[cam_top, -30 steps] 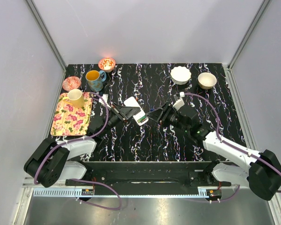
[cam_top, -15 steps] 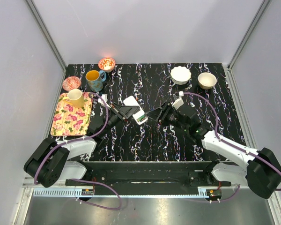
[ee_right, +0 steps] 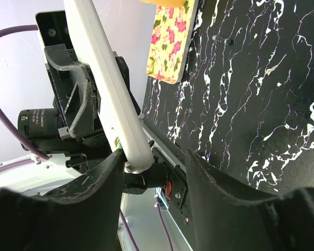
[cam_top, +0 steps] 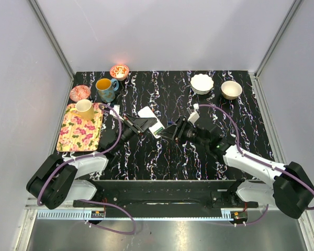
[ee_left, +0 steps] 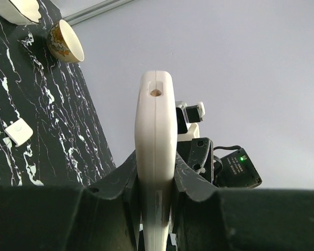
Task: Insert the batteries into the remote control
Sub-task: Load the battery into the remote control.
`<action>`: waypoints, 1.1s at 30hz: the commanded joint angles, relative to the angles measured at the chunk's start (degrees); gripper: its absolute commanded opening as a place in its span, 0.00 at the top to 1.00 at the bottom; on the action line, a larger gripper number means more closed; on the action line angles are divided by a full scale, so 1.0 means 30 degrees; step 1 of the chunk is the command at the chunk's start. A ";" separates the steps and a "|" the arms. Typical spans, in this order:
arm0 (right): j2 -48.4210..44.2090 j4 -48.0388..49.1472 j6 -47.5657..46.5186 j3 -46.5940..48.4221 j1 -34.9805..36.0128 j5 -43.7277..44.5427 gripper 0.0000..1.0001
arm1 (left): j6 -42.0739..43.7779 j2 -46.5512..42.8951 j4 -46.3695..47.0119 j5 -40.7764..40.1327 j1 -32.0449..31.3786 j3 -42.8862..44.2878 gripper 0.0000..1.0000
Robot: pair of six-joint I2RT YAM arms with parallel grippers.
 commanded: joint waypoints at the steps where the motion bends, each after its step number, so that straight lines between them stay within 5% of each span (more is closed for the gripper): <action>1: -0.0235 -0.1170 -0.0257 -0.0305 0.0371 -0.0431 0.44 | -0.0703 -0.0959 0.3850 -0.0905 -0.0091 0.1248 1.00; 15: -0.1670 0.3343 0.1063 -0.1506 0.0225 0.0069 0.39 | -0.0586 -0.0930 0.3557 -0.0671 -0.0237 0.0749 1.00; 26: -0.1643 0.3493 0.0390 -0.0951 -0.0126 -0.0312 0.33 | -0.0761 -0.0608 0.3058 0.0001 -0.0237 0.0865 1.00; 33: -0.1087 0.3521 -0.0050 -0.0570 -0.0478 -0.0400 0.38 | -0.1698 0.0241 0.3202 0.1232 -0.0266 0.1305 1.00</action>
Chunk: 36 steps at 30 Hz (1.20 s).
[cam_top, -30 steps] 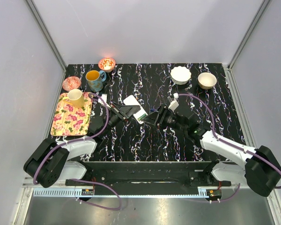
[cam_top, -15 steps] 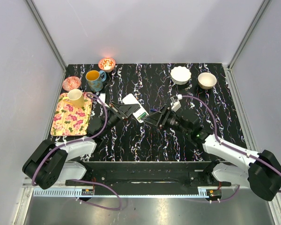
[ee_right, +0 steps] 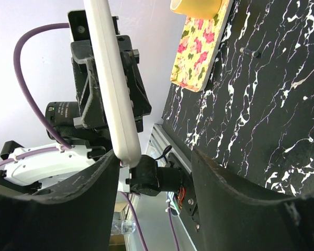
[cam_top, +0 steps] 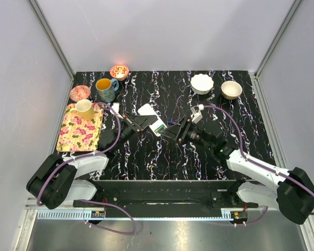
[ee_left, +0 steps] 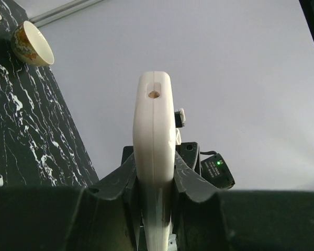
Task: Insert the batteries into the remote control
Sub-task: Load the battery into the remote control.
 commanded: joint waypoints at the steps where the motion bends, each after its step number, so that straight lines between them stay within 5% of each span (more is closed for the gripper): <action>1: 0.0400 0.0899 -0.0720 0.0895 -0.0318 -0.0166 0.39 | -0.1021 0.0483 0.1885 0.1006 -0.0062 0.0970 1.00; 10: 0.1308 0.1485 -0.1042 0.1480 -0.0465 -0.0517 0.50 | -0.1227 0.0981 0.2119 0.1301 -0.0297 0.1028 1.00; 20: 0.1690 0.1632 -0.1219 0.1481 -0.0582 -0.0752 0.78 | -0.1315 0.1187 0.2178 0.1653 -0.0326 0.1029 1.00; 24: 0.1486 0.1166 -0.1365 0.1422 -0.0640 -0.1015 1.00 | -0.1256 0.1332 0.2178 0.1916 -0.0326 0.1146 0.78; 31: 0.1016 0.1016 -0.1014 0.0925 -0.1137 -0.1747 1.00 | -0.1841 0.2035 0.3553 0.2969 -0.0326 0.1351 0.61; 36: 0.1338 0.1982 -0.0194 0.0543 -0.1373 -0.2685 1.00 | -0.2047 0.2329 0.3877 0.3441 -0.0385 0.1586 0.59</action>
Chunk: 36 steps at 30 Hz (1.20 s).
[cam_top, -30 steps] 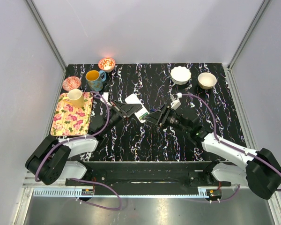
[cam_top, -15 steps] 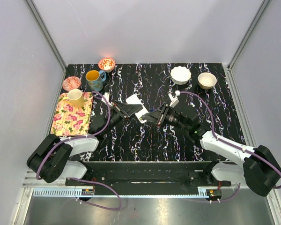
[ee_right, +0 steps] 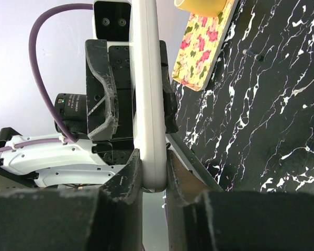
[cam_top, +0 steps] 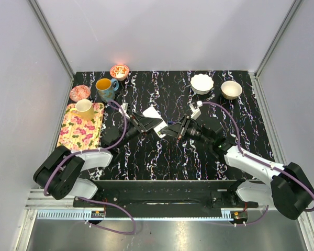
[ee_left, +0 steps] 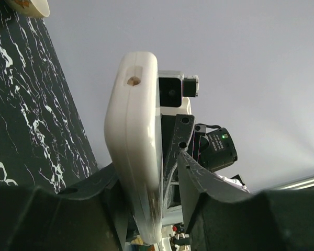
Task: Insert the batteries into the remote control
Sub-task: Load the battery into the remote control.
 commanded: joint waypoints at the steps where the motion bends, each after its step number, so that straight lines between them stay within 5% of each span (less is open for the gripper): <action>1: 0.0005 0.1204 0.0586 -0.0229 -0.0273 -0.0813 1.00 | -0.0371 0.0013 0.3681 0.1160 -0.0224 0.0857 0.60; 7: 0.0181 0.1468 0.0792 -0.0201 -0.0332 -0.1136 1.00 | -0.0225 0.0128 0.3417 0.1540 -0.0458 0.1062 0.67; 12: 0.0415 0.1557 0.0968 -0.0142 -0.0332 -0.1486 1.00 | -0.0312 0.0392 0.3767 0.1541 -0.0547 0.1033 0.96; 15: 0.0299 0.1119 0.0968 -0.0171 -0.0332 -0.1430 1.00 | -0.0342 0.0422 0.3972 0.1424 -0.0518 0.0916 1.00; 17: 0.0007 0.0680 0.0822 -0.0083 -0.0361 -0.1400 0.89 | -0.0400 0.0393 0.4148 0.1249 -0.0518 0.0682 1.00; 18: -0.0053 0.0039 0.0734 0.0004 -0.0390 -0.1458 0.80 | -0.0401 0.0335 0.4323 0.0929 -0.0518 0.0565 1.00; 19: -0.0170 -0.0402 0.0328 0.0237 -0.0419 -0.1487 0.61 | -0.0401 0.0189 0.4354 0.0751 -0.0460 0.0303 1.00; 24: -0.1750 -0.5168 -0.2074 0.1468 -0.0449 -0.1052 0.25 | -0.0020 -0.0368 0.3800 0.0164 -0.0050 -0.0343 1.00; 29: -0.3097 -0.8894 -0.4508 0.3049 -0.0478 -0.0521 0.10 | 0.0068 -0.0457 0.3739 0.0018 0.0302 -0.0549 1.00; 34: -0.4734 -1.1711 -0.6729 0.4192 -0.0478 0.1027 0.08 | 0.0214 -0.0573 0.3447 -0.0012 0.0683 -0.0871 1.00; 36: -0.5557 -1.2796 -0.7669 0.4136 -0.0507 0.3775 0.07 | 0.0244 -0.0690 0.3329 0.0017 0.0829 -0.1162 1.00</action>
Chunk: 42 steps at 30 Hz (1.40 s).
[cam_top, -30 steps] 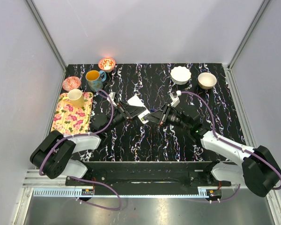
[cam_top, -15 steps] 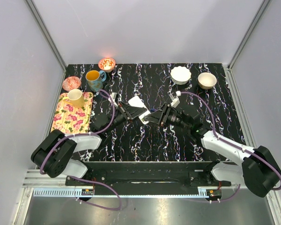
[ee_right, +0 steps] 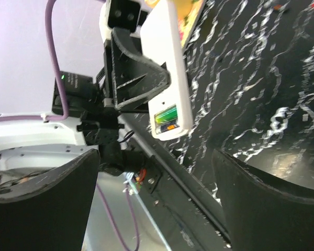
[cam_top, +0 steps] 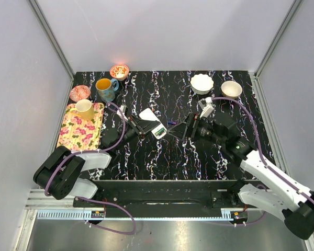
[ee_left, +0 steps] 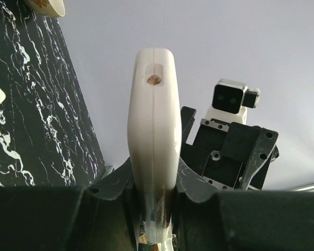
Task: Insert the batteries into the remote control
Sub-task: Load the battery into the remote control, then pick up the battery cover at the center of the board.
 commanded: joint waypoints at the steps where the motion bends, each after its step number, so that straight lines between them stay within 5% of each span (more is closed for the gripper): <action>1: -0.2229 -0.3122 -0.2916 0.0603 -0.0078 0.4509 0.06 | 0.0280 -0.0909 0.3016 -0.0253 0.0320 -0.0465 1.00; 5: -0.1391 -0.6244 -0.4030 0.1066 -0.0106 1.0360 0.05 | 0.0572 -0.1553 0.1821 0.0303 0.0466 -0.0787 1.00; 14: 0.4880 -0.8283 -0.6724 0.3061 -0.0252 1.4274 0.06 | 0.2359 -0.4453 -0.4445 0.3436 0.1052 -0.0758 1.00; 22: 0.9155 -0.8369 -1.0444 0.4994 -0.1305 1.3166 0.09 | 0.3501 -0.7178 -0.6680 0.4055 0.1462 -0.2252 1.00; 34: 1.4374 -0.7292 -1.2938 0.6755 -0.3974 0.6841 0.11 | 0.3328 -0.6360 -0.5160 0.5724 0.1463 -0.2047 1.00; 42: 1.5693 -0.6729 -1.3581 0.6811 -0.3974 0.7976 0.09 | 0.3357 -0.6154 -0.5012 0.6018 0.1492 -0.1784 1.00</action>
